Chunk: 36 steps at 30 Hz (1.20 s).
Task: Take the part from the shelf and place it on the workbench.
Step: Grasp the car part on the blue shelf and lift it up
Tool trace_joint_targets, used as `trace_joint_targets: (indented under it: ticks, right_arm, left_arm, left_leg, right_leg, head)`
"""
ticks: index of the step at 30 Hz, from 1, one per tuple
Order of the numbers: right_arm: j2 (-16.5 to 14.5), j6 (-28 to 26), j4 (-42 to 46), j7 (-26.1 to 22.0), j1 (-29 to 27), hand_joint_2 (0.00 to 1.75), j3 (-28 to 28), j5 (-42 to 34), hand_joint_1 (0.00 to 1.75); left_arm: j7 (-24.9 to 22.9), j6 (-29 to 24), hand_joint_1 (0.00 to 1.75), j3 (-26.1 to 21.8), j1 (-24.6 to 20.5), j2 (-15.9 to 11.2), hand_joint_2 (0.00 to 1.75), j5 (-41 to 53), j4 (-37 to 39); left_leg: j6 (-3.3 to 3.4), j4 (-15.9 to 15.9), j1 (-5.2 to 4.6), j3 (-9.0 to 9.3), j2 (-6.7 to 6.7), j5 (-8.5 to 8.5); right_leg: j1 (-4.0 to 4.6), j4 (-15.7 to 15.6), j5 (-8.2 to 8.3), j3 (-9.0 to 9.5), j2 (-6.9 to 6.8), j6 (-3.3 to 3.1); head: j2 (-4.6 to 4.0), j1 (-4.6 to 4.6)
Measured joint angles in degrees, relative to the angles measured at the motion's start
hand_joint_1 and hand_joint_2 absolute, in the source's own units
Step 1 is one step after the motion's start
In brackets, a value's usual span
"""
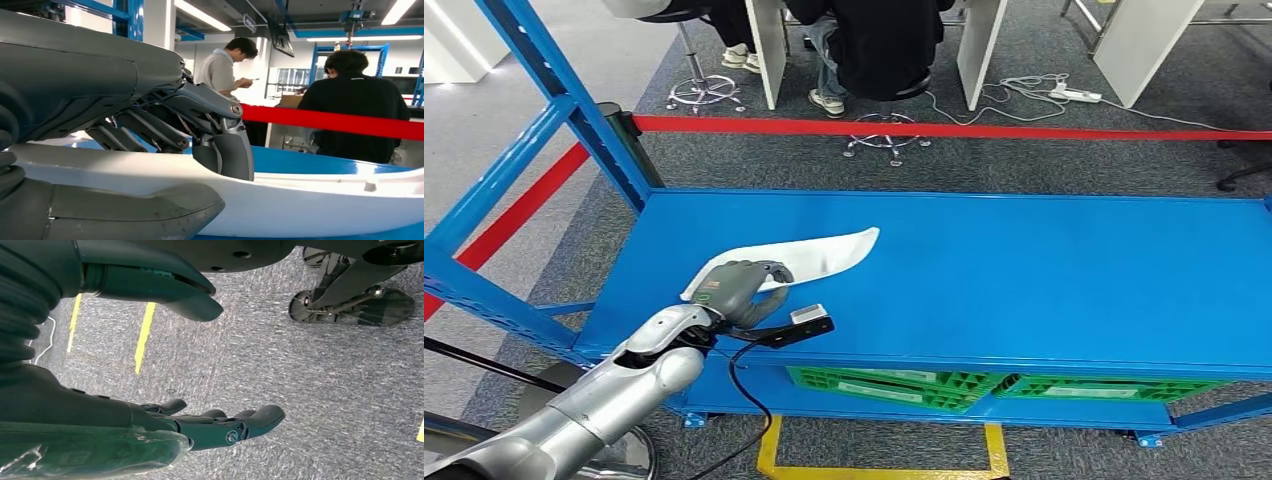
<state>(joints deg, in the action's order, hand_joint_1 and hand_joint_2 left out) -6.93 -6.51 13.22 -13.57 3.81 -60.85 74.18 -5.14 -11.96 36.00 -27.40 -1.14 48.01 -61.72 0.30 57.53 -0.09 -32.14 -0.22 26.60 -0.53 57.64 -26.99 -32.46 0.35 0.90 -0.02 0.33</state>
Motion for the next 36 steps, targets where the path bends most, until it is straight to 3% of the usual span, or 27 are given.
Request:
trace_joint_targets:
  ticks: [11, 18, 20, 24, 29, 32, 33, 36]
  right_arm:
    - [0.0, 0.2, 0.0, -0.2, 0.0, 1.75, 0.1, -0.4, 0.0]
    - [0.0, -1.1, -0.2, -1.4, -0.5, 1.75, 0.1, -1.8, 0.0]
    - [0.0, -1.4, -0.2, -1.7, -0.8, 1.75, 0.1, -2.2, 0.0]
    - [-0.1, -1.9, -0.3, -2.0, -1.2, 1.75, 0.1, -3.0, 0.0]
    - [-0.4, -2.0, -0.3, -2.2, -1.5, 1.75, 0.1, -3.6, 0.0]
    - [-0.4, -2.0, -0.3, -2.2, -1.6, 1.75, 0.1, -3.7, 0.0]
    - [-0.4, -2.0, -0.3, -2.2, -1.6, 1.75, 0.1, -3.7, 0.0]
    - [-0.8, -3.0, -0.3, -2.2, -1.7, 1.75, 0.1, -4.2, 0.0]
  left_arm:
    - [2.4, -1.4, 1.75, -0.9, 0.2, 0.0, 1.75, -2.4, -0.1]
    - [13.8, -3.6, 1.73, -4.7, 2.6, -0.4, 1.75, -24.6, -9.5]
    - [15.6, -5.0, 1.64, -5.6, 3.2, -0.7, 1.75, -28.1, -13.8]
    - [19.4, -9.1, 1.19, -7.4, 4.2, -1.6, 1.75, -32.9, -23.5]
    - [20.7, -11.1, 1.19, -8.7, 5.0, -2.4, 1.75, -34.9, -32.4]
    - [20.8, -11.3, 0.97, -8.9, 5.4, -2.7, 1.75, -35.2, -35.0]
    - [21.0, -11.4, 0.98, -8.9, 5.5, -2.7, 1.75, -35.3, -35.5]
    - [22.3, -12.6, 1.51, -9.2, 6.1, -2.9, 1.75, -36.0, -36.8]
  left_leg:
    - [0.0, 0.0, 0.0, 0.0, 0.0, 0.0]
    - [0.0, 0.0, 0.0, -0.05, 0.0, 0.0]
    - [0.01, 0.0, 0.0, -0.07, 0.0, 0.0]
    - [0.01, 0.0, 0.0, -0.11, 0.0, 0.0]
    - [0.01, 0.0, 0.0, -0.12, 0.0, 0.01]
    - [0.01, 0.0, 0.0, -0.12, 0.0, 0.0]
    - [0.01, 0.0, 0.0, -0.12, 0.0, 0.0]
    - [0.01, 0.0, 0.0, -0.12, 0.0, 0.0]
  right_leg:
    - [0.0, 0.0, 0.0, 0.0, -0.01, 0.0]
    - [0.0, 0.0, 0.0, -0.03, -0.02, 0.0]
    - [0.0, 0.0, 0.0, -0.05, -0.01, 0.0]
    - [0.0, 0.0, 0.0, -0.11, -0.01, 0.0]
    - [0.0, 0.0, -0.01, -0.13, -0.02, 0.0]
    - [0.0, 0.0, -0.01, -0.12, -0.03, 0.0]
    - [0.0, 0.0, 0.0, -0.12, -0.02, 0.0]
    - [0.0, 0.0, 0.0, -0.11, -0.01, 0.0]
  head:
    - [0.0, -0.01]
    - [0.0, 0.0]
    - [0.0, 0.01]
    - [0.0, -0.01]
    - [0.0, 0.0]
    - [0.0, 0.0]
    - [0.0, 0.0]
    - [0.0, 0.01]
